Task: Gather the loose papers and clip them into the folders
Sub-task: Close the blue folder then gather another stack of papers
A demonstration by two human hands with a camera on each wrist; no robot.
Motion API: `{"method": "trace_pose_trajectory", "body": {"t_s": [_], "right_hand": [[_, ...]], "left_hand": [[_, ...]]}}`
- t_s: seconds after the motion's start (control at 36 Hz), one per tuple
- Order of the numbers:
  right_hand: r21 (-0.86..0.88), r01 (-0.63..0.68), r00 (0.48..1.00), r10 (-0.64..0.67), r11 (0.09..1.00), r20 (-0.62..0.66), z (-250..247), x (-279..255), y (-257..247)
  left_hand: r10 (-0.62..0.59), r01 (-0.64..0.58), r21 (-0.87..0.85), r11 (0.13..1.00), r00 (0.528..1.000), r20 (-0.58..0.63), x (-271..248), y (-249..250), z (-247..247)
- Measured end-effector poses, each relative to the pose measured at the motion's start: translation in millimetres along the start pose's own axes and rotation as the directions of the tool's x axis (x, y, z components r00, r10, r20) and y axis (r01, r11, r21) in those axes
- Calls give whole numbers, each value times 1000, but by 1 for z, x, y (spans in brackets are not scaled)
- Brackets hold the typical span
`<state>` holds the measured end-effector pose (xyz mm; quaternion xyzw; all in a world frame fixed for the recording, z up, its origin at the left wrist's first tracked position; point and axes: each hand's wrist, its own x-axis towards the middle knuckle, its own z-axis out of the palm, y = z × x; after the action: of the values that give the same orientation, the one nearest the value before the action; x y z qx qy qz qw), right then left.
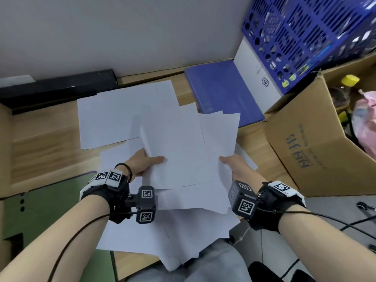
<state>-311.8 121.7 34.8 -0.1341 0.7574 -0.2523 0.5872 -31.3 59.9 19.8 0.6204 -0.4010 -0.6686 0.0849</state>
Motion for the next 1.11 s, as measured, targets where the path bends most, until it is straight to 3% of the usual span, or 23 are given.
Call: {"method": "trace_pose_trajectory", "body": {"t_s": [0.19,0.33,0.42,0.47,0.53,0.64,0.89,1.03,1.11], "right_hand": [[68,-27,995,20,997,99,-3,6,-1],[-121,89,988,-73,989,134,-10,9,2],[-229,59,998,-50,972,45,-18,14,5],[-297,31,999,-40,954,-23,-27,13,5],[-325,20,994,-52,946,-92,-37,14,8],[-330,7,984,-66,944,-168,-55,11,11],[-377,35,996,-62,926,-60,-32,22,6],[-377,62,998,-58,924,23,-15,21,6],[-347,67,997,-53,935,51,-12,20,8]], "left_hand": [[5,-26,222,975,996,94,7,6,33],[29,-79,267,960,982,187,12,17,55],[36,-92,296,951,981,191,19,19,60],[51,-89,365,927,993,110,24,21,60],[80,-43,507,861,995,-52,30,20,53],[132,61,578,814,949,-286,39,9,33],[134,124,669,733,938,-321,32,-14,25],[166,226,694,684,878,-449,24,-29,32],[181,216,708,672,880,-440,22,-30,27]]}}
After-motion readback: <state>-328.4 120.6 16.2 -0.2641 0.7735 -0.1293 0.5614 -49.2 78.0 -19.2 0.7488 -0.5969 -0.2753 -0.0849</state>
